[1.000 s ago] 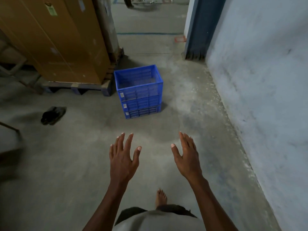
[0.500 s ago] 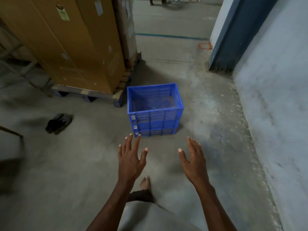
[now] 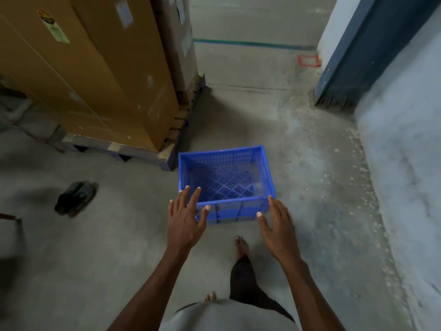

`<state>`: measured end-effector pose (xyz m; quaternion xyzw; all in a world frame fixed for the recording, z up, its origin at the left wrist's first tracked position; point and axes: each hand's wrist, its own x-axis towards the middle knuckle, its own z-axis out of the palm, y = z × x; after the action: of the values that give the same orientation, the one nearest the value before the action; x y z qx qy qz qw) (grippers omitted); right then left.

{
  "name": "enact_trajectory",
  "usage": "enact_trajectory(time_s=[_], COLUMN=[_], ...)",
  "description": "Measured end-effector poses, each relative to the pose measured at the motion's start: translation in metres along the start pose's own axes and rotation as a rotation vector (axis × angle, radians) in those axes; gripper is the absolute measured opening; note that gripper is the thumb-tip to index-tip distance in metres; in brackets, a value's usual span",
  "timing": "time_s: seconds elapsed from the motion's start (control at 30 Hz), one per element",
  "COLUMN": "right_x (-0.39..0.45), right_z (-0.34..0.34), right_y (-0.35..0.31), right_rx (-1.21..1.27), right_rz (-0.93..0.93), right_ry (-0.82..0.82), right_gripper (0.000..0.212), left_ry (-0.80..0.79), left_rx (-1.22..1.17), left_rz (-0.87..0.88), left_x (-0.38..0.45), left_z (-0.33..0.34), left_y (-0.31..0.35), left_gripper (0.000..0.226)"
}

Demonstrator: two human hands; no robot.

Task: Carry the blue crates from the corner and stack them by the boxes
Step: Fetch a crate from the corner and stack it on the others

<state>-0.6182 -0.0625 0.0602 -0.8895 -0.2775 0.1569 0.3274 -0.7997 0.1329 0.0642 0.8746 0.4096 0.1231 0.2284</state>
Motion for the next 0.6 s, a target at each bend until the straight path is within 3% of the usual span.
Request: enact_trajectory(time_s=[0.33,0.6], right_x=[0.21,0.338], right_z=[0.057,0.142], right_y=[0.045,0.122], right_rx=[-0.14,-0.234], right_rz=[0.041,0.23], right_ry=[-0.316,-0.485], right_gripper=[0.067,0.071], left_ry=[-0.107,-0.263], left_rx=[0.088,0.04], left_rz=[-0.151,-0.341], left_x=[0.156,0.245], left_z=[0.057,0.157], left_y=[-0.023,-0.14], left_gripper=[0.067,0.074])
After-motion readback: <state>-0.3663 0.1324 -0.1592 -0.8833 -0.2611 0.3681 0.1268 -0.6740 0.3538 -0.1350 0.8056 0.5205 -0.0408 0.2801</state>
